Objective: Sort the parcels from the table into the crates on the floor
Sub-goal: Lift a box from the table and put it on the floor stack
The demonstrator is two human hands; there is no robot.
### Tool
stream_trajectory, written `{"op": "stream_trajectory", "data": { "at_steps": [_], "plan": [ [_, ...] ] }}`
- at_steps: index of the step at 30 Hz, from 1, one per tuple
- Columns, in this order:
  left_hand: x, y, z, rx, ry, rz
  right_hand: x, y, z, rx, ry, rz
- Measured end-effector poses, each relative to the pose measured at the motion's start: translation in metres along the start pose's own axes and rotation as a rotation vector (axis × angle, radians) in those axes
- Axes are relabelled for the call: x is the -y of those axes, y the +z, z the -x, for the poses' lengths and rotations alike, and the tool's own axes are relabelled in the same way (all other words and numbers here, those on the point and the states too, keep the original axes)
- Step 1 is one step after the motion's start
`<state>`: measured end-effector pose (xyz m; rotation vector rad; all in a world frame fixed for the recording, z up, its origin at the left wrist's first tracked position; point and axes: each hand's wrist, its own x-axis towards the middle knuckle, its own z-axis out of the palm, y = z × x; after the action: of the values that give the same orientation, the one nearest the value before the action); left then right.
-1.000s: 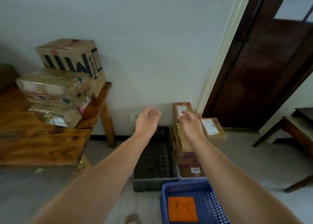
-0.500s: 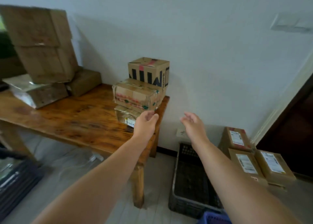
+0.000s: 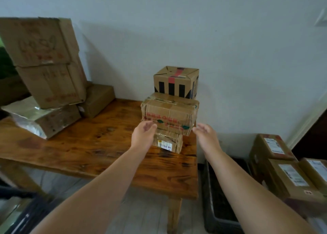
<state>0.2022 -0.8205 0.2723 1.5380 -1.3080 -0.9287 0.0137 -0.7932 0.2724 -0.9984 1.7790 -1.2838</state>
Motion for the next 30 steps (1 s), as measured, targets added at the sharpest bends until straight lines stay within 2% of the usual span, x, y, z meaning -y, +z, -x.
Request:
{"op": "stream_trajectory", "data": {
  "at_steps": [5, 10, 15, 17, 23, 30],
  "plan": [
    [0.007, 0.002, -0.041, 0.054, -0.016, 0.031, 0.008, 0.019, -0.039, -0.088, 0.027, 0.038],
    [0.009, 0.008, -0.089, 0.007, -0.053, 0.041, 0.012, 0.039, -0.087, -0.141, 0.057, 0.012],
    [0.005, 0.013, -0.141, -0.045, -0.074, 0.023, 0.013, 0.047, -0.123, -0.241, 0.158, -0.009],
    [0.005, 0.015, -0.158, -0.054, -0.106, 0.020, 0.010, 0.049, -0.132, -0.229, 0.224, -0.002],
    [0.013, 0.016, -0.203, 0.103, -0.252, -0.028, -0.001, 0.058, -0.148, -0.126, 0.372, -0.056],
    [0.023, 0.019, -0.223, 0.321, -0.322, -0.002, -0.006, 0.072, -0.150, -0.204, 0.384, -0.141]
  ]
}}
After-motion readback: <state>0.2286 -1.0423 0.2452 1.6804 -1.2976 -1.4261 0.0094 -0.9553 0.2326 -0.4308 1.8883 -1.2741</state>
